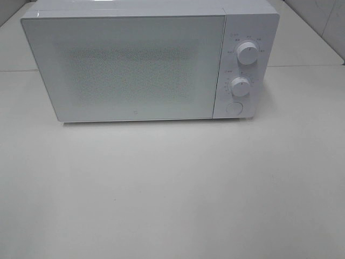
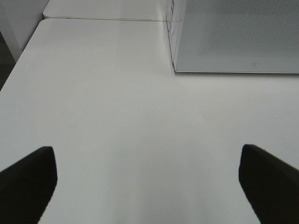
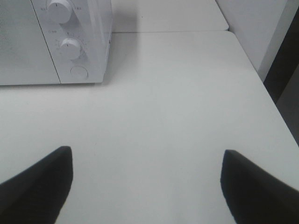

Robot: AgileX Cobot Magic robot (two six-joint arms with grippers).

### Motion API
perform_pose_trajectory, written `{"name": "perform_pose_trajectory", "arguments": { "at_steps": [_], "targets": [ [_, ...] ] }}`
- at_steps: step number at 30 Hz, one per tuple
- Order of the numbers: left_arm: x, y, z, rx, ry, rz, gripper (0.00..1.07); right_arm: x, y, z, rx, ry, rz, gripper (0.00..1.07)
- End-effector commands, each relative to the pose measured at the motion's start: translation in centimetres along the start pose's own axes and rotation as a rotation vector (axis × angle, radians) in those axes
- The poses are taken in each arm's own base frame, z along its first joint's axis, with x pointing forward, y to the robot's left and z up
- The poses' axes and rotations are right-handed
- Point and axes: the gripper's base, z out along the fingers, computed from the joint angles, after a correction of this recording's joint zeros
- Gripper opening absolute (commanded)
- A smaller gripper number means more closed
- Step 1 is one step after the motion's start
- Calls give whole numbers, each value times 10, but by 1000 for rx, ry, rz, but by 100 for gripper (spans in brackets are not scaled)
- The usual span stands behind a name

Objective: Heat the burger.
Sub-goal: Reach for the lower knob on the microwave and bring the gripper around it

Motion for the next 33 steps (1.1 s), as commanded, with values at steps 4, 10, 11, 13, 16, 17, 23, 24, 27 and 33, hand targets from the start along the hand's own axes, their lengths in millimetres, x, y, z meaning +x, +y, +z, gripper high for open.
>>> {"name": "perform_pose_trajectory", "arguments": {
  "at_steps": [4,10,11,13,16,17,23,24,27,33],
  "targets": [
    [1,-1,-1,6,-20,-3,98,-13,0,0,5,-80,-6,78],
    [1,-1,-1,6,-20,-3,98,-31,2,17,-1,-86,-13,76],
    [1,-1,-1,6,-20,-3,98,-38,3,23,-5,-106,-16,76],
    [1,-1,-1,6,-20,-3,98,-43,4,29,-7,-112,-18,76],
    [1,-1,-1,6,-20,-3,98,-50,5,40,-10,-104,-22,76],
    [1,-1,-1,6,-20,-3,98,-50,5,40,-10,-104,-22,76],
    [1,-1,-1,6,-20,-3,98,-62,7,60,-14,-102,-32,76],
    [1,-1,-1,6,-20,-3,98,-65,7,67,-6,-94,-48,76],
    [1,-1,-1,6,-20,-3,98,-70,7,76,1,-97,-71,76],
    [1,-1,-1,6,-20,-3,98,-80,10,93,-12,-134,-75,76]
  ]
}}
